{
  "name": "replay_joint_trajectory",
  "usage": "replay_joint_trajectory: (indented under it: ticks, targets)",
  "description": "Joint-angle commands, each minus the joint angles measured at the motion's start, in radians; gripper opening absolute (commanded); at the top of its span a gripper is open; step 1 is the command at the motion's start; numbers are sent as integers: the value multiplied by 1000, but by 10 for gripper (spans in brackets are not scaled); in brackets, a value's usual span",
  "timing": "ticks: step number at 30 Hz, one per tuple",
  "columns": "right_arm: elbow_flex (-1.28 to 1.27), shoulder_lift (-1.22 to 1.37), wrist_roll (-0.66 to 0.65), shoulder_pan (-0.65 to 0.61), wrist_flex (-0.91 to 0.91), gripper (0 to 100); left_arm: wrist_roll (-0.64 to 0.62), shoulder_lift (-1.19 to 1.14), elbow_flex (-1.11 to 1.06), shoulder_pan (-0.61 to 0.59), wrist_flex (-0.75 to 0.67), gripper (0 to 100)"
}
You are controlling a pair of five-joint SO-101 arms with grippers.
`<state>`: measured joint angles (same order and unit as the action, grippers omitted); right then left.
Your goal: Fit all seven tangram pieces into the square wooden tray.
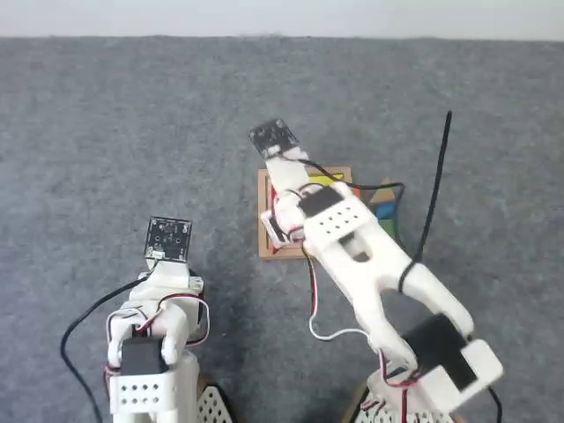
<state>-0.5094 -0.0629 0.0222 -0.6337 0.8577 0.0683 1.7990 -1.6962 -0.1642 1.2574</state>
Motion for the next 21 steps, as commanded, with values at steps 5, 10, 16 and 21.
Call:
replay_joint_trajectory:
  ticks: [5, 10, 16, 21]
  targets:
    - [-15, -7, -51, 28, -45, 59, 0, 17, 12, 2, 3, 21]
    - [14, 81, -51, 28, -36, 58, 0, 17, 12, 2, 3, 21]
    - [95, 177, -51, 42, 10, 58, 0, 17, 12, 2, 3, 21]
    - [147, 229, -51, 56, 7, 58, 0, 17, 12, 2, 3, 21]
